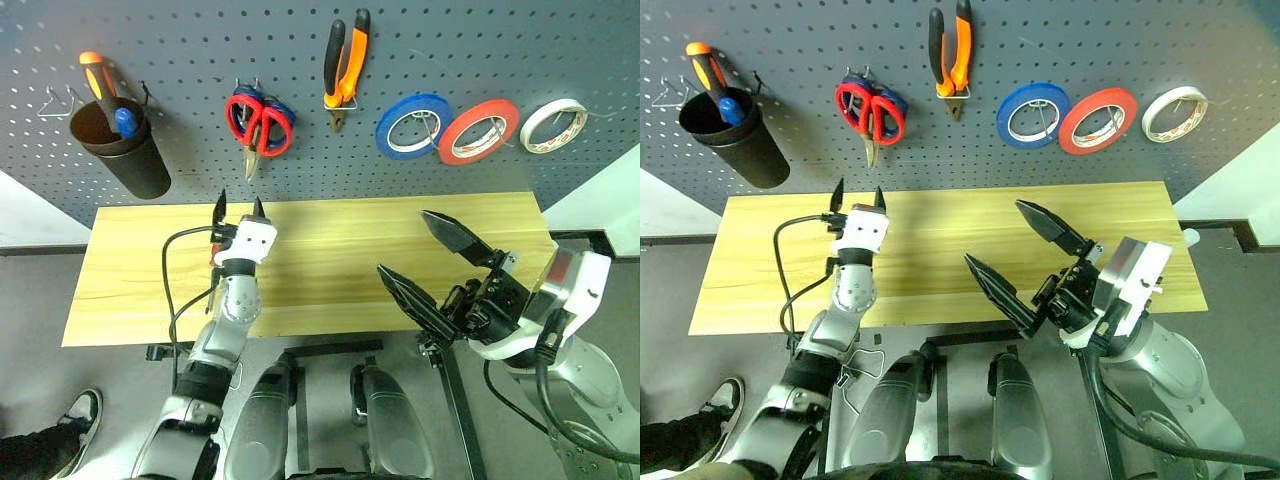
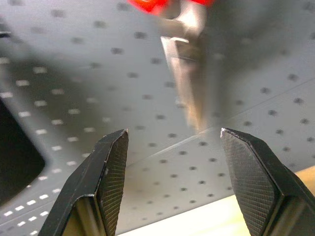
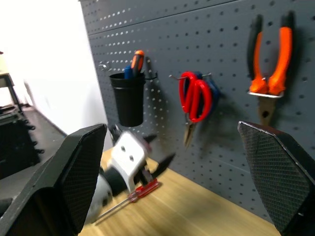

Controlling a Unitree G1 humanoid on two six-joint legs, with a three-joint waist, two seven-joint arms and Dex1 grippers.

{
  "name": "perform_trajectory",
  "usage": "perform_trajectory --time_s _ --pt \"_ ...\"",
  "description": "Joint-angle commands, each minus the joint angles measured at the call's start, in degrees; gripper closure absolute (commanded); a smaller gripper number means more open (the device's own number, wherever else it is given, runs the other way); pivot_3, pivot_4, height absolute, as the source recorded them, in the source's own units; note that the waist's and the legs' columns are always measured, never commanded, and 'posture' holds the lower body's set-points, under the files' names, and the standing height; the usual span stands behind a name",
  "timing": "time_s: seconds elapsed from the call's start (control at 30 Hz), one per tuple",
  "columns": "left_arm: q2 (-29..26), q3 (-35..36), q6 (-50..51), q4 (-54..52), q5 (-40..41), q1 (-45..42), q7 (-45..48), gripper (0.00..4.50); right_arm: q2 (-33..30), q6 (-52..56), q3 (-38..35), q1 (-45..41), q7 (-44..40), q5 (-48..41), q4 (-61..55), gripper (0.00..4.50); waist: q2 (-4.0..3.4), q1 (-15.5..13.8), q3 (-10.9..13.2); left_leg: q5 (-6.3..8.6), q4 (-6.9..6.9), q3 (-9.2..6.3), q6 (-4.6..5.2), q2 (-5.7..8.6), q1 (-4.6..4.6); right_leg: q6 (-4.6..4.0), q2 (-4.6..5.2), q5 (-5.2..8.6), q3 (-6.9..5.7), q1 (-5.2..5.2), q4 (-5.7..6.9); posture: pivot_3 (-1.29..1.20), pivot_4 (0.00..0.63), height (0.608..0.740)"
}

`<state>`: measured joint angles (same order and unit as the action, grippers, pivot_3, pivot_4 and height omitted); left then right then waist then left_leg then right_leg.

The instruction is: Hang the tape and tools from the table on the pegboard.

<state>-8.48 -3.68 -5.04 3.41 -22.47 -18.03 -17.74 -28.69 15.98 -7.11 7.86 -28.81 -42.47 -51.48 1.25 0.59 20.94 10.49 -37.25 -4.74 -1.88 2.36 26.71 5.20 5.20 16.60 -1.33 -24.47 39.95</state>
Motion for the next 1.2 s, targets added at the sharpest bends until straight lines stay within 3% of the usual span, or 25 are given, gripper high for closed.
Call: perform_trajectory --time_s 0.03,0.17,0.37,0.57,0.87,1.2 --pt "-0.10 1.89 9.81 -13.51 1.77 4.44 6.43 1.39 -1.61 0.62 -0.49 0.94 -0.62 -1.92 -2.61 0.00 -0.01 0.06 -0.01 0.00 0.00 0.02 0.00 0.00 -0.01 0.00 0.01 0.00 0.01 0.02 -0.03 0.00 0.338 0.703" --pt "-1.06 7.37 23.90 -19.90 4.87 6.47 12.02 1.39 -4.60 3.94 -0.19 1.18 -0.48 -3.14 -2.23 0.00 -0.01 0.16 -0.01 0.00 0.11 0.03 0.01 -0.04 -0.08 -0.03 -0.04 0.02 0.02 0.03 -0.05 0.01 0.342 0.703" --pt "-3.46 14.56 37.75 -13.48 11.67 2.39 17.74 1.39 -7.88 9.96 5.66 -3.01 0.35 1.16 0.69 0.00 0.00 0.05 -0.01 0.00 0.12 -0.02 0.01 -0.10 -0.09 -0.04 -0.14 0.03 0.00 0.03 -0.08 0.01 0.342 0.703" --pt "-6.04 20.31 46.85 -3.55 19.08 -5.49 21.52 1.39 -5.65 10.81 13.92 -10.33 -1.29 7.09 7.14 0.00 0.06 0.05 -0.03 0.00 0.13 -0.07 0.01 -0.07 0.02 -0.01 -0.16 0.01 -0.12 0.05 -0.30 0.00 0.347 0.703" --pt "-8.02 17.60 55.56 4.18 25.07 -10.43 27.23 1.39 -3.23 12.41 17.11 -12.55 -2.53 7.68 7.89 0.00 0.07 0.04 -0.02 0.03 0.26 -0.09 0.05 -0.03 0.11 0.01 -0.16 0.01 -0.19 0.02 -0.42 -0.01 0.365 0.703" --pt "-9.93 14.64 54.13 5.73 25.01 -10.76 28.22 1.39 -3.44 13.73 15.83 -10.34 -2.24 7.30 5.86 0.00 0.07 0.13 -0.02 0.04 0.29 -0.13 0.04 -0.05 0.09 0.00 -0.05 0.00 -0.16 0.02 -0.47 -0.01 0.371 0.703"
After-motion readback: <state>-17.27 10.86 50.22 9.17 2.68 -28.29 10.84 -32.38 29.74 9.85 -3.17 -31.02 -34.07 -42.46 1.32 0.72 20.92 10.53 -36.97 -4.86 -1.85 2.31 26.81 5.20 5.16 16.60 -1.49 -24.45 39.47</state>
